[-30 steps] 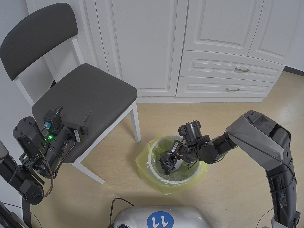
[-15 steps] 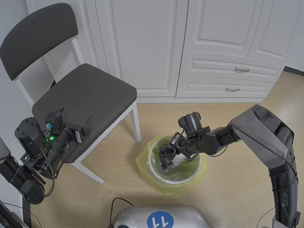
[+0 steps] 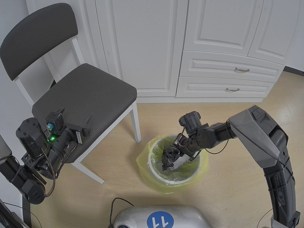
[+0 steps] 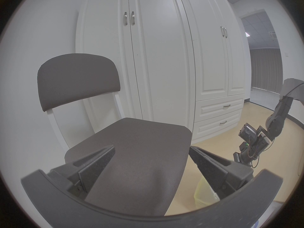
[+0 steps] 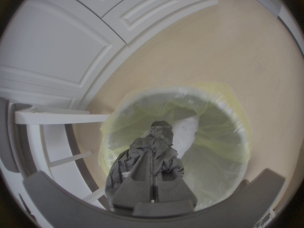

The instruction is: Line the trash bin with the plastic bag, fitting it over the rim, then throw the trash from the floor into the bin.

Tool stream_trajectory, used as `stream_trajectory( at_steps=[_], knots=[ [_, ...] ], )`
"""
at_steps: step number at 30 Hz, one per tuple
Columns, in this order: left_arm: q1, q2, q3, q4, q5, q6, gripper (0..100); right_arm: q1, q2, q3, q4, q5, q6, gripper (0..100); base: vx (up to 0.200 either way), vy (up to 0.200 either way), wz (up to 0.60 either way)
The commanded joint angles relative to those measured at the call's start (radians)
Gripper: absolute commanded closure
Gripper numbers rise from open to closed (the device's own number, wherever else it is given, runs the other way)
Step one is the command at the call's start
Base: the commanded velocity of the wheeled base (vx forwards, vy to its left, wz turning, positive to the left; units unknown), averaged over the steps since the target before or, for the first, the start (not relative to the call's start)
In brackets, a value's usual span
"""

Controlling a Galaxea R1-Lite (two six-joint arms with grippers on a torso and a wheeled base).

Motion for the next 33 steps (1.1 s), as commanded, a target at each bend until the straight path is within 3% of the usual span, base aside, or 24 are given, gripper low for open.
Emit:
stream_trajectory(
  at_steps=[1,4,15,25,33],
  knots=[
    [0.0,0.002,0.003,-0.001,0.001,0.0,0,-0.002,0.083,-0.158,0.129,-0.009,0.003,100,0.0,0.0,0.0],
    [0.0,0.003,0.005,-0.001,0.001,0.0,0,-0.002,0.107,-0.218,0.203,-0.031,0.003,100,0.0,0.0,0.0],
    [0.0,0.009,0.008,-0.001,0.001,0.001,0,0.004,0.109,-0.219,0.209,-0.04,0.002,100,0.0,0.0,0.0],
    [0.0,0.008,0.005,-0.001,0.001,0.001,0,0.035,-0.043,-0.078,0.195,-0.025,-0.007,100,0.0,0.0,0.0],
    [0.0,0.008,0.005,-0.001,0.001,0.0,0,0.052,-0.011,-0.083,0.195,-0.025,-0.007,100,0.0,0.0,0.0]
  ],
)
